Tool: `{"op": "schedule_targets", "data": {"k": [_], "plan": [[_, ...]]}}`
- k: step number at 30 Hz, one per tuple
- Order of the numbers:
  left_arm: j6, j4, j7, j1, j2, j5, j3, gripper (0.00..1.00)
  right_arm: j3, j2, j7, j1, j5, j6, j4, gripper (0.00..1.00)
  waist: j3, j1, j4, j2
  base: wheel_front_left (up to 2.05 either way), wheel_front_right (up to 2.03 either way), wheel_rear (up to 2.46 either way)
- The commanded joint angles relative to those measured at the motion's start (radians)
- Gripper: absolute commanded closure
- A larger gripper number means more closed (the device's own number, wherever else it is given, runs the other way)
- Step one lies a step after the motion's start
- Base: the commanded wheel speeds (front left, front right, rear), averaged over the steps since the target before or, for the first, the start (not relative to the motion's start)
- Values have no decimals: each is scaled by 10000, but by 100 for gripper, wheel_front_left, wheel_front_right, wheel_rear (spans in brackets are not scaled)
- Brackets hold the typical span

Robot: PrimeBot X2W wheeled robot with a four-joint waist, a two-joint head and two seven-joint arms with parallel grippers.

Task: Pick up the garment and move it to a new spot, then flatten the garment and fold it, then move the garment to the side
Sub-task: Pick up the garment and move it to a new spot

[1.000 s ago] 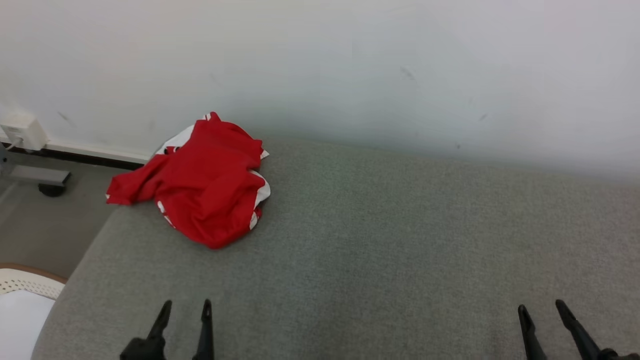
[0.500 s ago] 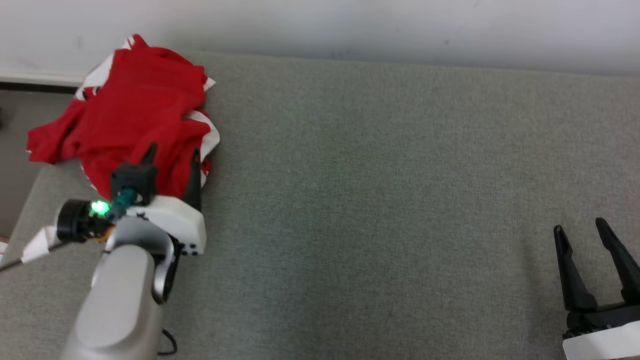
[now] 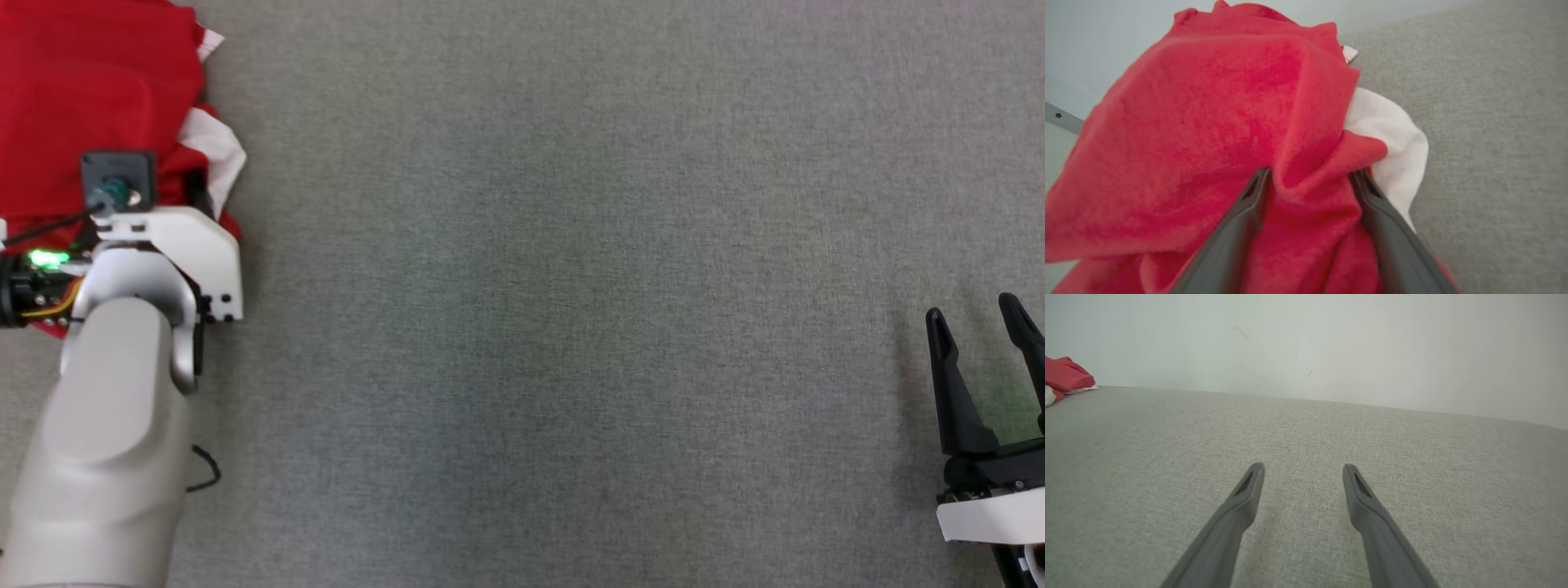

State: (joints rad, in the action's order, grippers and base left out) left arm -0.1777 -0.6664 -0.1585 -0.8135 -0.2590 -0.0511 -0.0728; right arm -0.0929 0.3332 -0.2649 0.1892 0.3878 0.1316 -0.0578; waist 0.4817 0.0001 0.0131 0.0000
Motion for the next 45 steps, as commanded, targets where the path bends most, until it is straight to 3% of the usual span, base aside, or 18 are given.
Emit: {"op": "schedule_targets", "data": {"k": [1, 5, 6, 8, 14, 25, 34, 41, 45], "plan": [[-73, -291, -155, -195, -143, -3, 32, 0, -36, 72, 7, 231, 122, -17, 93, 0, 212, -1, -110, 0, 0, 0, 0], [-46, -717, -271, -435, -168, 117, 25, 0, -104, 119, 7, 307, 131, -17, 86, 0, 337, -1, -145, 0, 0, 0, 0], [-53, -809, -252, -481, -107, 165, 30, 44, -112, 129, 6, 328, 133, -17, 74, 0, 353, -1, -148, 0, 0, 0, 0], [-110, -978, -159, -548, 4, 255, 22, 100, -131, 128, 6, 328, 135, -17, 31, 0, 338, -1, -147, 0, 0, 0, 0], [53, -1227, 328, -597, 217, 529, 56, 100, -146, 6, 6, 133, 101, -17, -199, 0, -87, -1, -101, 0, 0, 0, 0], [867, -299, 945, -117, -131, 1228, 212, 100, -442, -647, 6, -557, -102, -17, -771, 0, -2457, -1, -212, 0, 0, 0, 0], [1727, 2411, -47, 525, -236, 1814, 90, 100, -384, -1174, 6, -1211, -330, -17, -1032, 0, -3780, -1, -415, 0, 0, 0, 0], [2254, 5252, -1309, 1435, 181, 2671, -182, 100, -347, -1380, 7, -1495, -412, -17, -1108, 0, -4216, -1, -828, 0, 0, 0, 0], [2338, 6729, -1929, 1911, 465, 3035, -445, 100, -300, -1455, 7, -1531, -434, -17, -1113, 0, -4252, -1, -1087, 0, 0, 0, 0]]}}
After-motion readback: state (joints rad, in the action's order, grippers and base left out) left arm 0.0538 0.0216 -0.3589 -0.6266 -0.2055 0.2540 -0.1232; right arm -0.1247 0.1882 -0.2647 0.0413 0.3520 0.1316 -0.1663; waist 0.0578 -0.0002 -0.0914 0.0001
